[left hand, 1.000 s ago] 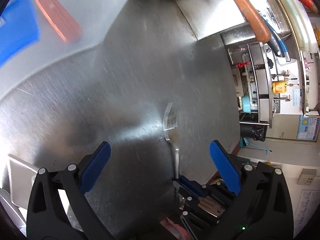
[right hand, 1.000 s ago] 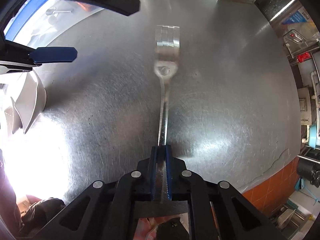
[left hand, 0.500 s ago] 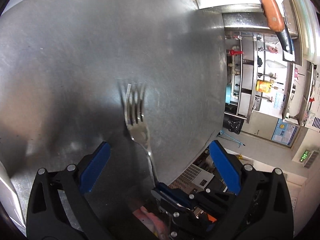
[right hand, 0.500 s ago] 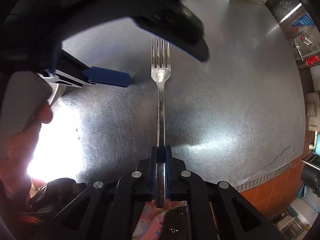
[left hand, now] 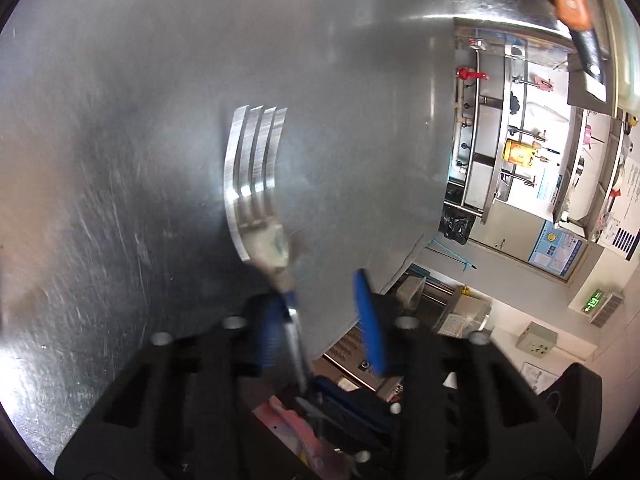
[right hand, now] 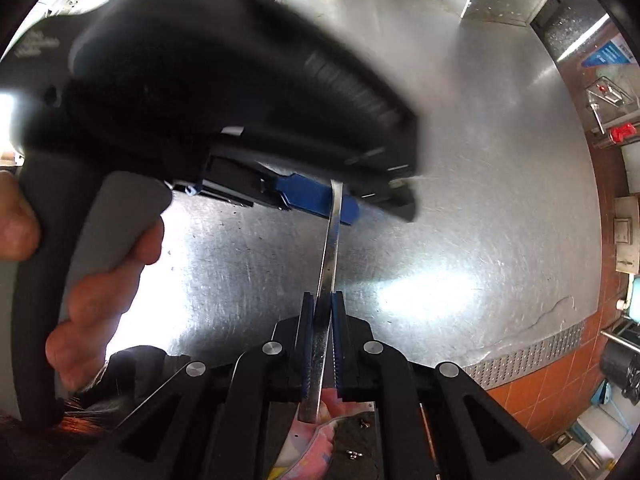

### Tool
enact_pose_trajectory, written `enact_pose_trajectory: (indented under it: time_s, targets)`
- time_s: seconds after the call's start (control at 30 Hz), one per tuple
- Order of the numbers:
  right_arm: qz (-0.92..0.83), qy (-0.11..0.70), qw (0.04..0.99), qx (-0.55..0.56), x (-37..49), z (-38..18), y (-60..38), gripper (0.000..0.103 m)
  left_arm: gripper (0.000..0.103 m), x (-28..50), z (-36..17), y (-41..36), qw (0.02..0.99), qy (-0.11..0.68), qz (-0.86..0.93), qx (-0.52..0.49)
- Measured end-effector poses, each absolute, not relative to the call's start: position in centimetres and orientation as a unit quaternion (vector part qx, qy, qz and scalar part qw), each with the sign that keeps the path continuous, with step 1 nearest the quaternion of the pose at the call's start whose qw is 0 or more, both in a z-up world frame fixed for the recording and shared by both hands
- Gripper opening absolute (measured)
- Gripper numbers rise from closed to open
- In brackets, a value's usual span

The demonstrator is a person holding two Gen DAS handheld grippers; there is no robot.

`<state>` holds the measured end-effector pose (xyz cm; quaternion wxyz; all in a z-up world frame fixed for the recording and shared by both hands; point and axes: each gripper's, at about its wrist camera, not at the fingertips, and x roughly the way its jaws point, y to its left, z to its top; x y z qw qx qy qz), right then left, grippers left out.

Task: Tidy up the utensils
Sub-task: 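Lift the fork with the right tool while the left tool grasps its tines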

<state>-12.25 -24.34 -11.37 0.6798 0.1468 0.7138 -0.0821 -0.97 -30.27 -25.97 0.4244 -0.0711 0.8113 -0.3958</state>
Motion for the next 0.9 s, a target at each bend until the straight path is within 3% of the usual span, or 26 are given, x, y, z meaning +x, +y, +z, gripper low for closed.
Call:
enact_pose_trajectory:
  time_s: [0.1,0.13,0.83,0.87,0.9]
  targets:
    - [-0.084,0.714,0.68,0.146,-12.6,-11.3,-24.2,0.01,0.009,-1.3,-26.4,-30.4,0.425,0.812,-0.394,-0.066]
    - [-0.082,0.713,0.68,0.147,-12.6,-11.3,-24.2,0.001,0.006,-1.5,-26.5,-30.4,0.424,0.813,-0.394,-0.068]
    - [-0.105,0.707,0.686,0.134,-13.5,-11.5,-24.0,0.002,0.005,-1.5,-26.4,-29.4,0.442,0.801,-0.397,-0.076]
    - [-0.11,0.708,0.686,0.128,-13.5,-11.4,-23.9,0.006,0.005,-1.5,-26.3,-29.1,0.443,0.799,-0.398,-0.076]
    - [-0.117,0.708,0.686,0.119,-13.5,-11.3,-23.8,0.02,0.005,-1.5,-26.1,-29.1,0.444,0.798,-0.4,-0.075]
